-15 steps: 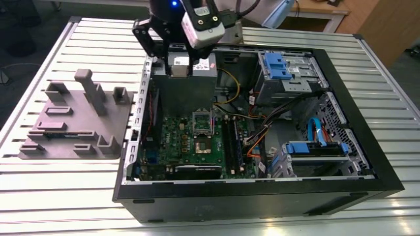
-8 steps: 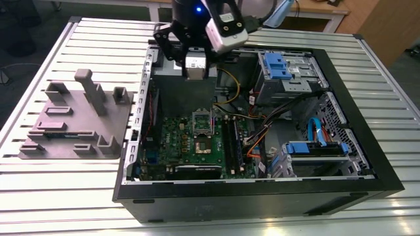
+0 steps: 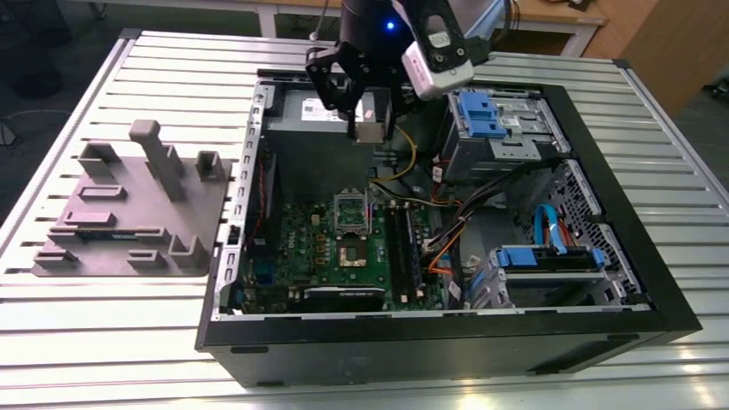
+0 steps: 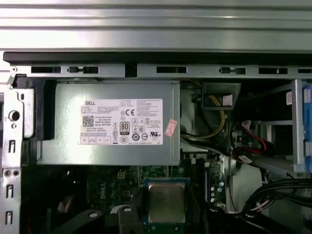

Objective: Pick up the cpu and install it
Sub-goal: 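Pick up the cpu and move it towards the insertion slot, then place the cpu into insertion slot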

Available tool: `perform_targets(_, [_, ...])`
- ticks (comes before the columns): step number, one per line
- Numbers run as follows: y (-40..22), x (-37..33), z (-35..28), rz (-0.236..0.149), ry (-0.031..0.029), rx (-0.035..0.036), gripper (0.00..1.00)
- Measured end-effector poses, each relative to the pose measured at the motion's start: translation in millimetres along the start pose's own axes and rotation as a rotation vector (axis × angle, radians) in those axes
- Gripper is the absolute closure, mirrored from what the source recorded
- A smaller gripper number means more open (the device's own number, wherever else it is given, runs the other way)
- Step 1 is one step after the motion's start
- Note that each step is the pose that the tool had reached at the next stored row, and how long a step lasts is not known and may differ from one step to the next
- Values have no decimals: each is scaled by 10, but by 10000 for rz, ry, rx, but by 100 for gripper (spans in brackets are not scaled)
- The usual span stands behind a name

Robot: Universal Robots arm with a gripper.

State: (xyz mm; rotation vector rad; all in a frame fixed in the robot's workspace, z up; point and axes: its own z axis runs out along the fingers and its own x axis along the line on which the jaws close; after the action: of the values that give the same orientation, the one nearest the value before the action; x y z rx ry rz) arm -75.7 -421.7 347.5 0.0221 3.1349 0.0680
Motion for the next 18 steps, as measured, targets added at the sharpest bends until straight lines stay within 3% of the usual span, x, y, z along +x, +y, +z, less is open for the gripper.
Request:
perform_targets(14, [-1,1,-1,2,-7,3,53])
perform_targets(18, [-32,0,-1,1,-7,3,53])
